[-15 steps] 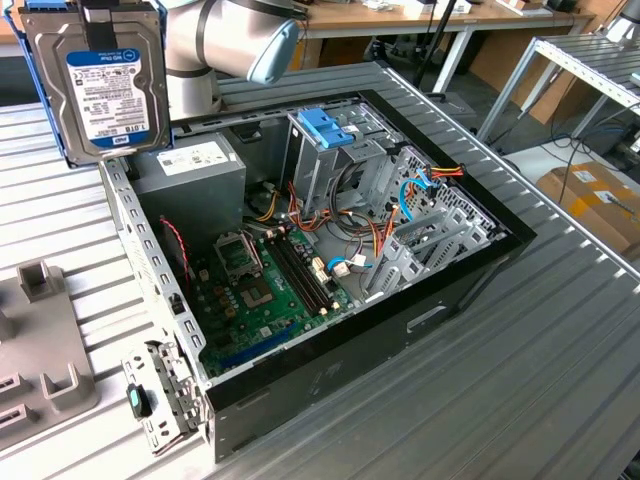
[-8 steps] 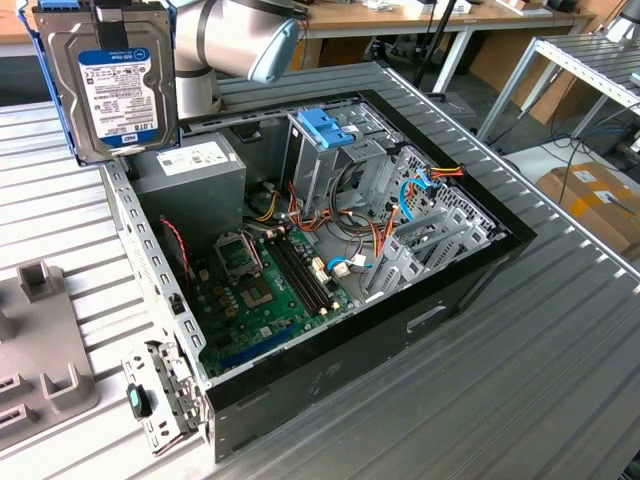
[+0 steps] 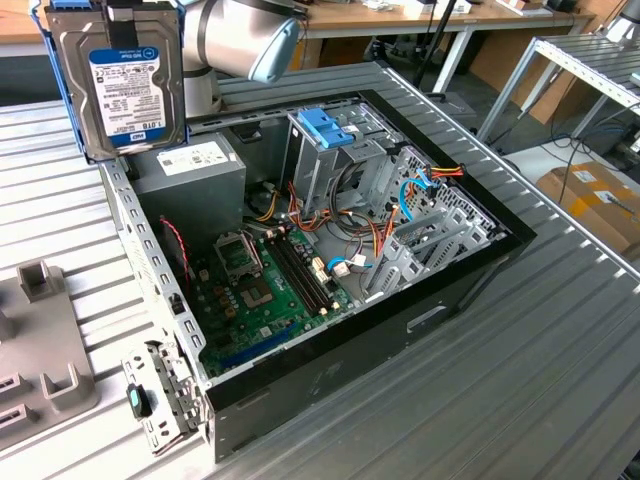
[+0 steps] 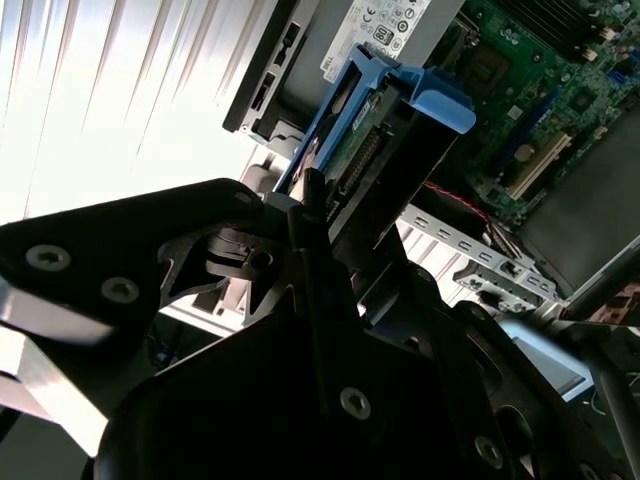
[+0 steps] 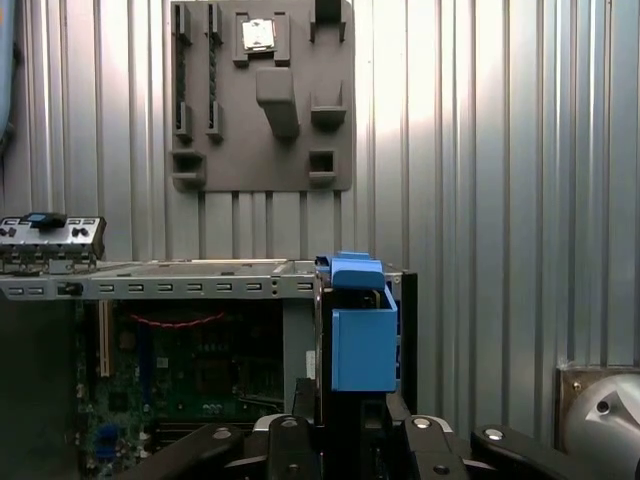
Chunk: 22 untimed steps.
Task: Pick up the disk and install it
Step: 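Pick up the disk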
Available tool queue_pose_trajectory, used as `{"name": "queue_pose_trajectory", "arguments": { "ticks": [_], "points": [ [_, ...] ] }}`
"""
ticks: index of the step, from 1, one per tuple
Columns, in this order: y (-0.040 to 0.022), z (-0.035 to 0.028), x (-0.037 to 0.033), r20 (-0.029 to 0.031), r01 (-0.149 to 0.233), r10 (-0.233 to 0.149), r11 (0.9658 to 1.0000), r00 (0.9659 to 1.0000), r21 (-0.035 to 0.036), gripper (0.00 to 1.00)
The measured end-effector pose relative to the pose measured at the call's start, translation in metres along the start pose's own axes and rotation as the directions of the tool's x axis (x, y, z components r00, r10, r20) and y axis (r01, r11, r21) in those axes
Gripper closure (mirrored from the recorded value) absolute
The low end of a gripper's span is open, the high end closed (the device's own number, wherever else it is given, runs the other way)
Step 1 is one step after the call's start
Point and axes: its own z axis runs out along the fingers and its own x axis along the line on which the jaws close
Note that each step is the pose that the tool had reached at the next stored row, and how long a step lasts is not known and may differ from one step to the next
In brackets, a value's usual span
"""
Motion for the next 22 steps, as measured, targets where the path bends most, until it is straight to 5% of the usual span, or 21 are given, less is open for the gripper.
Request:
{"name": "queue_pose_trajectory", "arguments": {
  "ticks": [22],
  "points": [
    [-0.0163,0.0003,-0.0006,0.0001,0.0,0.0,1.0,1.0,0.0001,0.65]
  ]
}}
